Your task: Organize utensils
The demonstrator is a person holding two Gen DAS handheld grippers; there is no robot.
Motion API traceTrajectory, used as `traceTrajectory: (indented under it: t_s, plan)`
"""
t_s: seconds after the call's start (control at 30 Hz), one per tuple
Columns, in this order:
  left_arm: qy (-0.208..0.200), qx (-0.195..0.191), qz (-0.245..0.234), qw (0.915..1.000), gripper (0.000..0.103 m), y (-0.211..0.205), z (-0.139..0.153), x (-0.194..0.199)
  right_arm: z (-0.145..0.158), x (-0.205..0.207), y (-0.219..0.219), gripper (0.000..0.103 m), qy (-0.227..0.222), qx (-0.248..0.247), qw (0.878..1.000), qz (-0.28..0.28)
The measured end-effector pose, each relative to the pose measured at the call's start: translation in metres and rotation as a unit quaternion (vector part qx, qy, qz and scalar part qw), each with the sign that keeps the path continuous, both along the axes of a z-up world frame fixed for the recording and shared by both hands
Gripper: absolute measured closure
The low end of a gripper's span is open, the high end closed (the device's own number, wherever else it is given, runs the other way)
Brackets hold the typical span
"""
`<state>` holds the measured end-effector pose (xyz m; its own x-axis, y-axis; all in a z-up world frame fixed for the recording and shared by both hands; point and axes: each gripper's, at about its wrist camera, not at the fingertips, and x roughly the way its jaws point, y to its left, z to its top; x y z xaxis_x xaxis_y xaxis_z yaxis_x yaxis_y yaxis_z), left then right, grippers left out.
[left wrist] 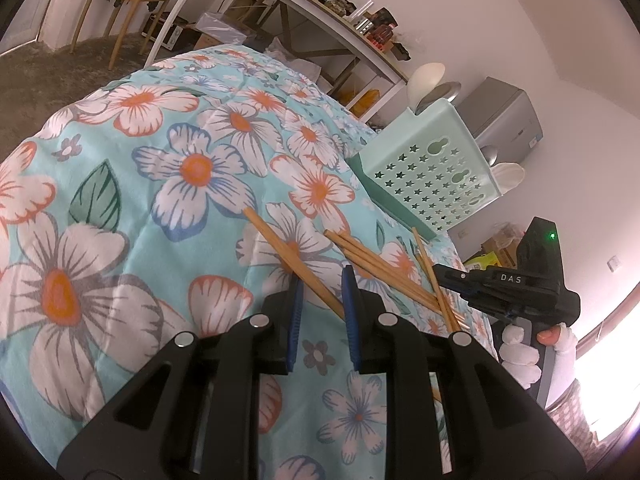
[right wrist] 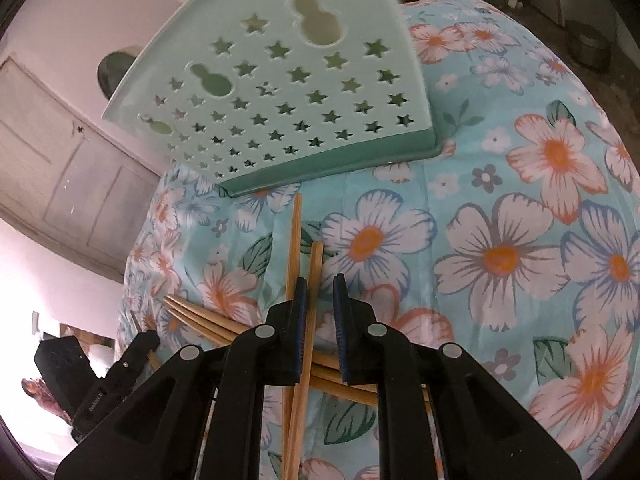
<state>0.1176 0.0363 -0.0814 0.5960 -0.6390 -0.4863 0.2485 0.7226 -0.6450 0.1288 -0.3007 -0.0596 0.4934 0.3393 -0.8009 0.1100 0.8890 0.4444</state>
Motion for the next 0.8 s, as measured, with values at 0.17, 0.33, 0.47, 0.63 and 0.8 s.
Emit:
traceTrajectory:
  t_s: [0.17, 0.33, 0.47, 0.63, 0.8]
  plan:
    - [-0.001, -0.002, 0.001, 1.0000, 0.084, 0.000, 0.000, 0.000, -0.001, 0.007, 0.029, 0.089, 0.003, -0.059, 0.998, 0.031]
    - [-0.003, -0.005, -0.001, 1.0000, 0.084, 0.002, 0.000, -0.001, -0.004, 0.014, 0.027, 0.095, -0.001, -0.028, 1.000, 0.010]
    - [-0.002, -0.003, -0.001, 1.0000, 0.084, 0.002, 0.000, -0.001, 0.010, 0.008, 0.016, 0.096, -0.028, -0.010, 1.000, -0.008]
    - [0.003, -0.006, -0.008, 0.9999, 0.085, 0.003, 0.000, 0.001, 0.040, -0.015, 0.012, 0.096, -0.087, -0.012, 0.996, -0.029]
    - [0.021, -0.009, -0.009, 0.9997, 0.086, 0.005, 0.004, 0.004, 0.066, -0.039, 0.009, 0.096, -0.140, -0.017, 0.989, -0.044]
